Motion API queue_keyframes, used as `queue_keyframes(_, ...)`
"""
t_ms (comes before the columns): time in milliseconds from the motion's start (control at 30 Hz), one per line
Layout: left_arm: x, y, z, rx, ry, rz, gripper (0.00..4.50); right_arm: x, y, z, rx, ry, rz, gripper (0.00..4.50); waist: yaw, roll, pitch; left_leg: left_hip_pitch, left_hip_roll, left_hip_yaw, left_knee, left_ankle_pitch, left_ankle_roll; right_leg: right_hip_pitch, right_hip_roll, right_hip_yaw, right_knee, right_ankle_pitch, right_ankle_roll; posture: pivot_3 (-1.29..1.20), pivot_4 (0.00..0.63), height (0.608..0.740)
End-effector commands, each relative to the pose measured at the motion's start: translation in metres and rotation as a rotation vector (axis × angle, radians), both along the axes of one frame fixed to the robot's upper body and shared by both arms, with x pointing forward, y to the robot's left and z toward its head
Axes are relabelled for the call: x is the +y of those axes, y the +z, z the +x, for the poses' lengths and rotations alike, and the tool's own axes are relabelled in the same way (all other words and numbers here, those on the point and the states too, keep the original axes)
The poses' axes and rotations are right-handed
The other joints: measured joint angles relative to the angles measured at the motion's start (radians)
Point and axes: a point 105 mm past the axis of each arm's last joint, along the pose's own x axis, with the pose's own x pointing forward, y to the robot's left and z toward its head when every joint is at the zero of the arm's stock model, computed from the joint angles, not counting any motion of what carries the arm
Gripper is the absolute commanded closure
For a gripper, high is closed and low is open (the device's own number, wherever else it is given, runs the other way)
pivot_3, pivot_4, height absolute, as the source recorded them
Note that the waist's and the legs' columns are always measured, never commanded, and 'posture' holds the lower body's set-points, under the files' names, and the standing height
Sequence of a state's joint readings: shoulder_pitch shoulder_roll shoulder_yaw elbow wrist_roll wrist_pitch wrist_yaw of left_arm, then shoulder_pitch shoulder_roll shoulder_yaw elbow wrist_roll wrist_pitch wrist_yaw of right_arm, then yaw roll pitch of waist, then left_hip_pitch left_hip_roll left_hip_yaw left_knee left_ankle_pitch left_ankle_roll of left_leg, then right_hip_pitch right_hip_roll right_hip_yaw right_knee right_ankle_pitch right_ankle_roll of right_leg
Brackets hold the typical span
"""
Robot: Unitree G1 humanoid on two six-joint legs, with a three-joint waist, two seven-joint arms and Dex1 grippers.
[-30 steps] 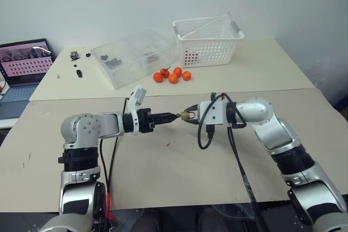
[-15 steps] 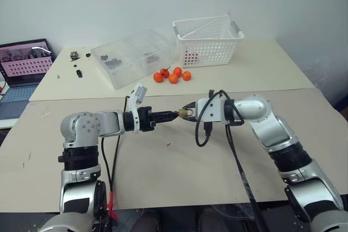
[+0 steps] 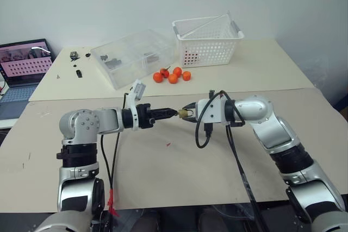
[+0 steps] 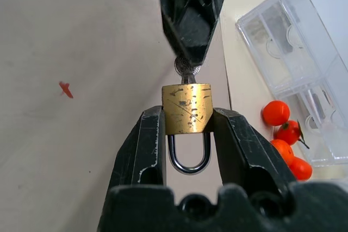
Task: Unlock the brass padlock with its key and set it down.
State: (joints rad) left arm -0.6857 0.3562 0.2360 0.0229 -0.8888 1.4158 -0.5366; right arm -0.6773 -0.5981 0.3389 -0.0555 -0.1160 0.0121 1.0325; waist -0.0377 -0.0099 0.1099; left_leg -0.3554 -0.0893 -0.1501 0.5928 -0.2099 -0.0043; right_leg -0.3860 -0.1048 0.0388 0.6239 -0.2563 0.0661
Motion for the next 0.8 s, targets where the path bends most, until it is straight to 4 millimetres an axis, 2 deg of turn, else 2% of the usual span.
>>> queue_keyframes(33, 0.0, 0.014, 0.003, -0.055, -0.008, -0.018, 4.2, 0.0, 0.015, -0.002, -0.053, 0.0, 0.032, 3.6, 0.0, 0.0, 0.0, 0.0, 0.0, 0.0, 0.0, 0.0, 0.0, 0.0, 0.0, 0.0, 0.0, 0.0, 0.0, 0.0, 0.15, 0.74)
queue_keyframes(67, -0.001, 0.014, 0.003, -0.055, -0.01, -0.019, 4.46, 0.0, 0.014, -0.001, -0.052, -0.001, 0.032, 3.6, 0.0, 0.0, 0.0, 0.0, 0.0, 0.0, 0.0, 0.0, 0.0, 0.0, 0.0, 0.0, 0.0, 0.0, 0.0, 0.0, 0.15, 0.74)
queue_keyframes(633, -0.004, 0.004, 0.001, -0.043, -0.029, 0.038, 4.46, 0.001, 0.018, 0.001, -0.056, -0.008, 0.036, 3.6, 0.0, 0.0, 0.0, 0.0, 0.0, 0.0, 0.0, 0.0, 0.0, 0.0, 0.0, 0.0, 0.0, 0.0, 0.0, 0.0, 0.15, 0.74)
queue_keyframes(733, -0.004, 0.004, 0.002, -0.041, -0.023, 0.037, 3.74, 0.001, 0.019, 0.001, -0.055, -0.009, 0.036, 3.6, 0.001, 0.0, 0.0, 0.0, 0.0, 0.0, 0.0, 0.0, 0.0, 0.0, 0.0, 0.0, 0.0, 0.0, 0.0, 0.0, 0.15, 0.74)
queue_keyframes(800, -0.004, 0.004, 0.004, -0.041, -0.018, 0.033, 3.04, 0.001, 0.018, 0.0, -0.053, -0.01, 0.036, 3.6, 0.001, 0.0, 0.0, 0.0, 0.0, 0.0, 0.0, 0.0, 0.0, 0.0, 0.0, 0.0, 0.0, 0.0, 0.0, 0.0, 0.15, 0.74)
